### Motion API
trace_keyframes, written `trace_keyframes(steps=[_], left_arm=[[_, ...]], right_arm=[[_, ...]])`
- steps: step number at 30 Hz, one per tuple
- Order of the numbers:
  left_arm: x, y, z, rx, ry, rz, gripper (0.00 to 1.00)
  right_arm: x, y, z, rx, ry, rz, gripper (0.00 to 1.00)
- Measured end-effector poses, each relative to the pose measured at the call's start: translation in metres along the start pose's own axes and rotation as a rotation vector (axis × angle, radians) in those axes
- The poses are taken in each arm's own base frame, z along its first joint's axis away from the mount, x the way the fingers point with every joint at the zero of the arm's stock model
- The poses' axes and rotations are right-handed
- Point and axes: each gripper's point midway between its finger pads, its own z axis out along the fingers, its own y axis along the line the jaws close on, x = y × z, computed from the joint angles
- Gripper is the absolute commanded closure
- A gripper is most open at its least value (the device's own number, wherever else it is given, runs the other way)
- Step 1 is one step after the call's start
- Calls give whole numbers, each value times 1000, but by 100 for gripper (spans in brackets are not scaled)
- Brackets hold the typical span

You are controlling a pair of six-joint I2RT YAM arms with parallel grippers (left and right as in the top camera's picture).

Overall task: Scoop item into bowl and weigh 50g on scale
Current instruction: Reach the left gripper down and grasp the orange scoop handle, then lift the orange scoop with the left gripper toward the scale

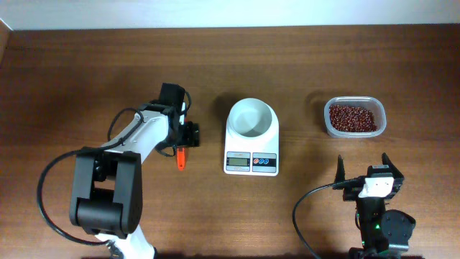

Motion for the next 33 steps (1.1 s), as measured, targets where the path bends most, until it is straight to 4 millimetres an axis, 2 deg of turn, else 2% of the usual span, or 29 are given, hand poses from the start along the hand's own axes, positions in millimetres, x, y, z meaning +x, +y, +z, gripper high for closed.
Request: trace_keyframes(steps=[2,6,8,10,14,18,19,21,23,24,27,29,33], left_arm=[[6,4,0,-9,27,-6,69],[12,5,0,-14,50,-11,72],[12,5,0,-13,51,-25,81],[13,5,0,-14,54,-43,84],[16,5,-1,-14,66,-56,85],[34,4,-12,0,188,-76,88],[30,2,-23,27,204,-94,91],[1,-5,-51,124,171,-141,92],[-38,-15,-90,304,98,-201,97],[-48,-17,-100,348,73,-210,100],[-77,-26,-143,613,26,-294,100],[-81,-28,-162,748,55,-386,100],[-62,-48,-177,856,223,-519,100]], right_arm=[[0,0,0,0,0,0,1],[0,0,0,0,0,0,1],[0,0,0,0,0,0,1],[0,0,0,0,0,1,1],[0,0,0,0,0,0,1],[0,0,0,0,0,0,1],[0,0,0,0,0,1,1],[0,0,0,0,0,0,1],[0,0,0,0,-1,0,1],[0,0,0,0,-1,0,1],[0,0,0,0,-1,1,1],[0,0,0,0,-1,1,1],[0,0,0,0,-1,0,1]])
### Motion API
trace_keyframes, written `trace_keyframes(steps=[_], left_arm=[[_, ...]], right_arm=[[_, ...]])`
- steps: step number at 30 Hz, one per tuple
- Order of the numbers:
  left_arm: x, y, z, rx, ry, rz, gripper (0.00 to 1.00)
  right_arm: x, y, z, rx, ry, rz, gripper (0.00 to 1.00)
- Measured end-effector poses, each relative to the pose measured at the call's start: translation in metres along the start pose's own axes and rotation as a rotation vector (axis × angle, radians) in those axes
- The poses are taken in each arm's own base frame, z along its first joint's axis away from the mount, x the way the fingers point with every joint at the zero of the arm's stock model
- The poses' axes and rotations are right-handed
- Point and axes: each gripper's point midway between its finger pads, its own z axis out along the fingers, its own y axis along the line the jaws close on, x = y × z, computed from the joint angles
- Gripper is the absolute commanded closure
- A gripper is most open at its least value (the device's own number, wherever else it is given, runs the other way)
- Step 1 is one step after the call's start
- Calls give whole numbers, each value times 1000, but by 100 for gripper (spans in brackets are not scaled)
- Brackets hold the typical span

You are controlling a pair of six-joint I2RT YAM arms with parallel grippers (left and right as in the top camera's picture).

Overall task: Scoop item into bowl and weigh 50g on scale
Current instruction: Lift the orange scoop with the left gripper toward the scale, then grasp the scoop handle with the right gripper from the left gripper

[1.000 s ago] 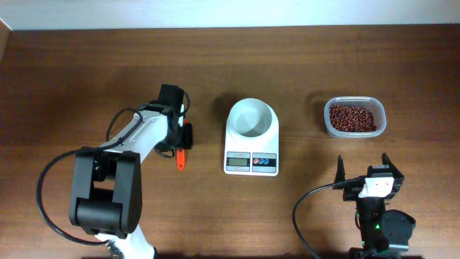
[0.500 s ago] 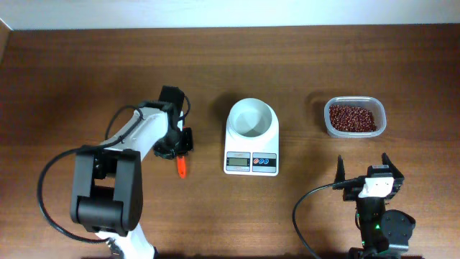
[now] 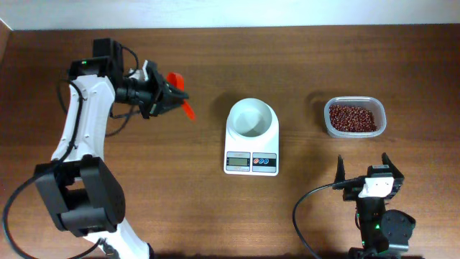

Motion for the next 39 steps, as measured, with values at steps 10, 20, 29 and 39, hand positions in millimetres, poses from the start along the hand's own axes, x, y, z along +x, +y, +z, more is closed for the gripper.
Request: trace_keyframes(steps=[10,20,29,39], left_arm=[[44,-38,23,125,183,-33,100],[45,-45,23,130,214,-294,100],[70,-57,47,68,291,-477,100],[86,-71,75,35,304,-414,100]], right_arm=[[-23,18,-2,-113,-100,60,1],[-179,-1,-19,-161,72,294,1],[-216,60,45,-632,547,537,28],[-159,157,46,-729,918,566,1]])
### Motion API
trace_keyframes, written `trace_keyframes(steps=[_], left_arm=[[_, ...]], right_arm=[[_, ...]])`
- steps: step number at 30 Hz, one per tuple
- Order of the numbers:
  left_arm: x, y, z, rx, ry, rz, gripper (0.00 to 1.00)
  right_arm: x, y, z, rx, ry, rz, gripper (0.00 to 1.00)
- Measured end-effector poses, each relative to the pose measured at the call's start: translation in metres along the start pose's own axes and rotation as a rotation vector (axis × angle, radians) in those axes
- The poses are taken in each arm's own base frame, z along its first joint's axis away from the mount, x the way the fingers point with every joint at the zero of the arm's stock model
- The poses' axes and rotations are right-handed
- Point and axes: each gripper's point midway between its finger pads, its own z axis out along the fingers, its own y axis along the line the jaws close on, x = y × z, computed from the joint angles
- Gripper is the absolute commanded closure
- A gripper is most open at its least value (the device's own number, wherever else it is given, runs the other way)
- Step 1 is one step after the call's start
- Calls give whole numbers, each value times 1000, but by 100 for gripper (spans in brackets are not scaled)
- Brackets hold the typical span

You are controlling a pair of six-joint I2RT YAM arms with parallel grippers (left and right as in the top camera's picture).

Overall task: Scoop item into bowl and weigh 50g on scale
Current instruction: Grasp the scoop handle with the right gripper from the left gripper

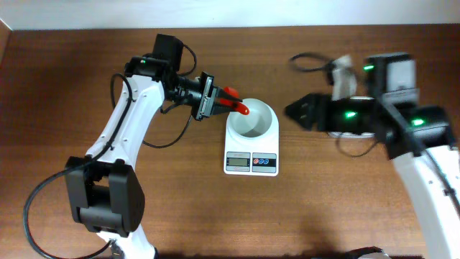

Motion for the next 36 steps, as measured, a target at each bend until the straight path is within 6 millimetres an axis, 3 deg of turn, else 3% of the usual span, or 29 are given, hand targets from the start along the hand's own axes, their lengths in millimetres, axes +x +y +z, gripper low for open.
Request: trace_keyframes(steps=[4,7,8,11,13,17,19,21,23,26,28,32,36], left_arm=[[-1,0,2,-5,-10,-12,100],[-2,1,2,-8,-16,-26,100],[-2,1,2,-7,-17,-33,100],[-2,1,2,-7,-17,-62,100],[-2,1,2,-7,-17,-79,100],[-4,1,2,-11,-26,-87,100],[-4,2,2,-14,-29,-89,100],[-4,3,5,-22,-35,-89,100],[-6,4,7,-33,-51,-86,100],[-7,4,9,-39,-67,-73,100],[-9,2,9,-33,-74,-59,100],[-14,0,4,-18,-86,-58,100],[-15,-2,3,-13,-92,-62,100]], right_arm=[[-13,42,18,-55,-73,-126,1],[-22,63,21,-101,-124,-167,44],[-28,65,20,-108,-144,-140,49],[-30,59,24,-82,-148,-36,47],[-20,53,40,-53,-92,19,47],[11,49,97,-9,73,54,48],[22,45,118,9,126,64,60],[25,39,133,23,150,77,63],[21,37,136,31,132,80,63],[19,36,136,37,120,81,54],[17,36,136,39,112,83,36],[13,36,136,35,97,85,38],[5,30,132,36,84,104,57]])
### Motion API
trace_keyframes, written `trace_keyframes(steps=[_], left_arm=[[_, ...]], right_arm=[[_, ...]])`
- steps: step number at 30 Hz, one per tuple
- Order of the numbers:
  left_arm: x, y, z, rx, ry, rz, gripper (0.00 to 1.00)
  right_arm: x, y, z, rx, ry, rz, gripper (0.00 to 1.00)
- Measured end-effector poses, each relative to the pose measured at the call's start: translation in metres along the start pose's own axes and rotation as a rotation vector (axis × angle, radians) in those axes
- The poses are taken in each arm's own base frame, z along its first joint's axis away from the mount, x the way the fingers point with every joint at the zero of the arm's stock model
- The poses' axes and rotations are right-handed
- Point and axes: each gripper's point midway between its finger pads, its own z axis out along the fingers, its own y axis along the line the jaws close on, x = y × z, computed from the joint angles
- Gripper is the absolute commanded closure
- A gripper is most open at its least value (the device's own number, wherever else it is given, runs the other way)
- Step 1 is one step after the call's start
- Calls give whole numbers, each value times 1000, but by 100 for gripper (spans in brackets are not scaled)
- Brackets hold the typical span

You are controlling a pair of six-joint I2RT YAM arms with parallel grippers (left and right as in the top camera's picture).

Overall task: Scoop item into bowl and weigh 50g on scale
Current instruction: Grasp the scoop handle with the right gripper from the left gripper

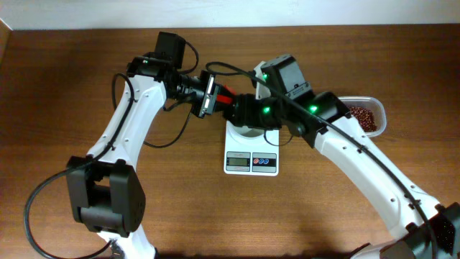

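Note:
My left gripper is shut on a red scoop and holds it in the air at the left rim of the white bowl. The bowl stands on the white scale. From the right, my right gripper reaches over the bowl and its fingertips meet the scoop's free end. Whether its fingers have closed on the scoop is not visible. A clear tub of red beans stands to the right, partly hidden behind the right arm.
The right arm stretches across the table from the lower right and covers most of the bowl. The left arm's base stands at the lower left. Dark cables hang near both wrists. The wooden table's far edge meets a white wall.
The right gripper has moved left, from beside the tub to over the bowl, and now touches the scoop. The left gripper has barely shifted and still holds the scoop.
The scoop first lay on the table left of the scale with my left gripper down at it, the right arm parked. Then the left gripper held it raised at the far left, then by the bowl's rim while the right arm was up. Now both grippers meet at the scoop.

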Motion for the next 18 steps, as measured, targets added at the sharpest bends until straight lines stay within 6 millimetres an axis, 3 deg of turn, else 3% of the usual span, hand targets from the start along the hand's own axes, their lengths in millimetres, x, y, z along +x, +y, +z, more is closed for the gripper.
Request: trace_keyframes(steps=[5,8,15,18], left_arm=[[0,0,0,-2,-4,-10,100],[0,0,0,-2,-4,-21,100],[0,0,1,-2,-4,-36,100],[0,0,1,-2,-3,-47,100]], right_arm=[[-31,4,-10,-7,-110,-11,64],[-34,0,-11,13,-129,-10,70],[-29,-1,-9,35,-117,1,72],[-29,-1,-9,34,-118,22,81]])
